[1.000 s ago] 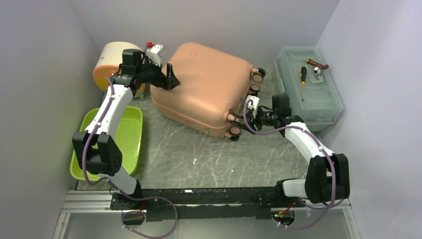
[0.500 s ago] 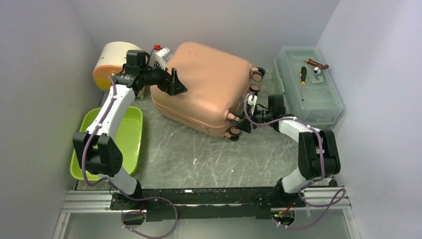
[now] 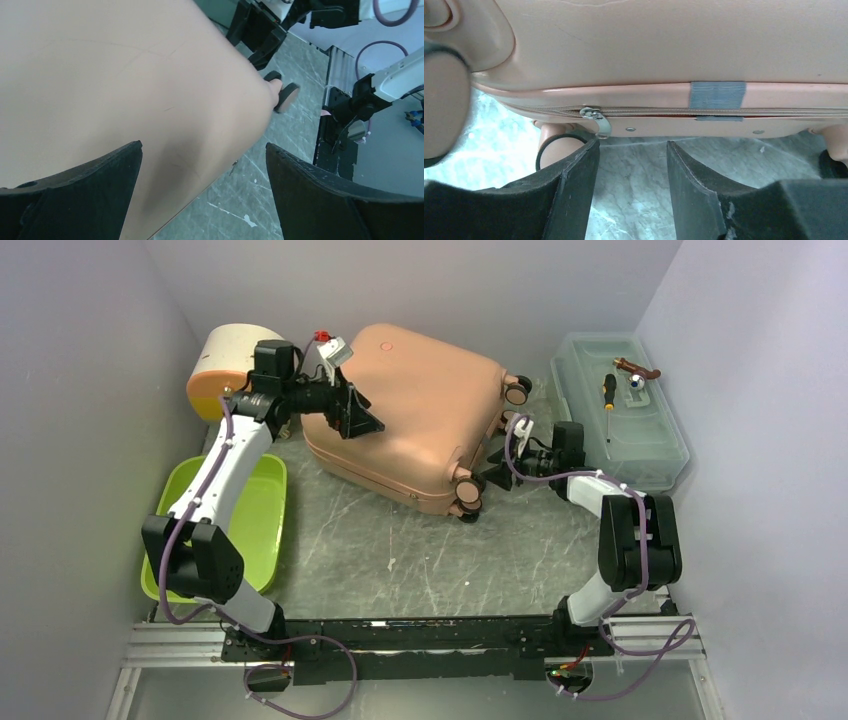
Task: Open, take out, and arrange the luggage
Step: Pick up the zipper from the luggage.
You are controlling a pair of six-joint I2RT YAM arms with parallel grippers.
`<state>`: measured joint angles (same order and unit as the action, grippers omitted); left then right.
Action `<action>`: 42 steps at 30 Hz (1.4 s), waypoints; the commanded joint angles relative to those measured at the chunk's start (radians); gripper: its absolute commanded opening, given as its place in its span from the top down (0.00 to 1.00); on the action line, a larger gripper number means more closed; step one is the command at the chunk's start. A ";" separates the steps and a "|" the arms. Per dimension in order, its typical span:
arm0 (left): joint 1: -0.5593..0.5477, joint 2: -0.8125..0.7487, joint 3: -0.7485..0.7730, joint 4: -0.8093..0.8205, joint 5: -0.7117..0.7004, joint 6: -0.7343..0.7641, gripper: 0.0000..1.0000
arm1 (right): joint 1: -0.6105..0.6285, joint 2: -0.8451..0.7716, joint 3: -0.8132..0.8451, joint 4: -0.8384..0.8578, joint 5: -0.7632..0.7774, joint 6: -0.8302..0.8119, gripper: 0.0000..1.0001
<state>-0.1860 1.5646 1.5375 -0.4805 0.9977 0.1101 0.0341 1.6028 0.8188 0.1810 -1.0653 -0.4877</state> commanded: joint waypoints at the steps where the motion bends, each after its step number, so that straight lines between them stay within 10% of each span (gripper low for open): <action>1: -0.030 -0.012 0.002 0.071 0.094 -0.014 0.00 | -0.007 -0.029 0.004 0.079 -0.033 0.017 0.45; 28: -0.076 0.029 0.008 0.159 0.192 -0.086 0.00 | 0.048 0.027 0.157 -0.325 -0.043 -0.195 0.43; 42: -0.093 0.037 -0.007 0.179 0.184 -0.091 0.00 | 0.079 0.070 0.121 -0.004 -0.008 0.119 0.49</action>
<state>-0.2695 1.6016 1.5261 -0.3336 1.1564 0.0219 0.0956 1.6684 0.9241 0.0406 -1.0782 -0.4419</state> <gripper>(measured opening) 0.995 0.552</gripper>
